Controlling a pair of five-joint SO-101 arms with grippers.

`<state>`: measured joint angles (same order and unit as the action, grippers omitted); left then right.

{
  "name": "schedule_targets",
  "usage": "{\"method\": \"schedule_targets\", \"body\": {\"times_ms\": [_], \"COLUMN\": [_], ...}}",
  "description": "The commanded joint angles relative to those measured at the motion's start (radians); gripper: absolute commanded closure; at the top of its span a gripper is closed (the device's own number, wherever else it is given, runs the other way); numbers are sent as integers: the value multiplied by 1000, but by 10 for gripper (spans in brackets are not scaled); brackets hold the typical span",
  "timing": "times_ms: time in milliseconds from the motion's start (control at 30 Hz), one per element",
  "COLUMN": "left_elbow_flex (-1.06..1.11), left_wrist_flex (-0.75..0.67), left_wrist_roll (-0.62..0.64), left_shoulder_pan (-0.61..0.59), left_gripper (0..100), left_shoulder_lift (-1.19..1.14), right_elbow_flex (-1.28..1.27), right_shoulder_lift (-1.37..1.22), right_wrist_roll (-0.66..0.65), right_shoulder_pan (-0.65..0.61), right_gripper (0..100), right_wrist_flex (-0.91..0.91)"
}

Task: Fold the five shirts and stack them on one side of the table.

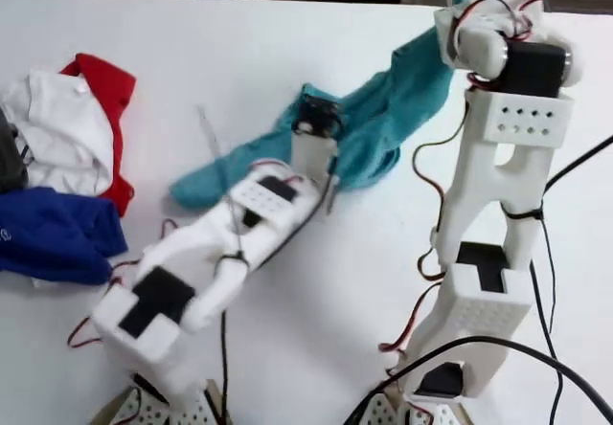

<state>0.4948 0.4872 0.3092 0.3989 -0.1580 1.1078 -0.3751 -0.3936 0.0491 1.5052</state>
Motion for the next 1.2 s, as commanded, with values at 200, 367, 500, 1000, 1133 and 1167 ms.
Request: {"method": "schedule_targets", "body": {"times_ms": [200,367,500,1000,1133,1167], "left_elbow_flex": [-42,-41,-41,208,343,364], "left_wrist_flex": [249,321,350,189,101,84], "left_wrist_roll": [-31,-169,-313,-450,-446,-446], "left_shoulder_pan": [-210,-221,-219,-437,-427,-423], "left_gripper": [975,975,975,975,975,975], "left_shoulder_lift": [578,861,1031,962,816,779], "right_elbow_flex": [43,114,143,-107,-216,-239], "right_shoulder_lift": [64,180,288,269,147,113], "right_wrist_roll": [-9,-8,-5,-8,-9,-8], "right_shoulder_pan": [102,88,87,137,114,108], "right_gripper": [978,978,978,978,978,978], "right_wrist_flex": [-25,42,113,120,120,120]}}
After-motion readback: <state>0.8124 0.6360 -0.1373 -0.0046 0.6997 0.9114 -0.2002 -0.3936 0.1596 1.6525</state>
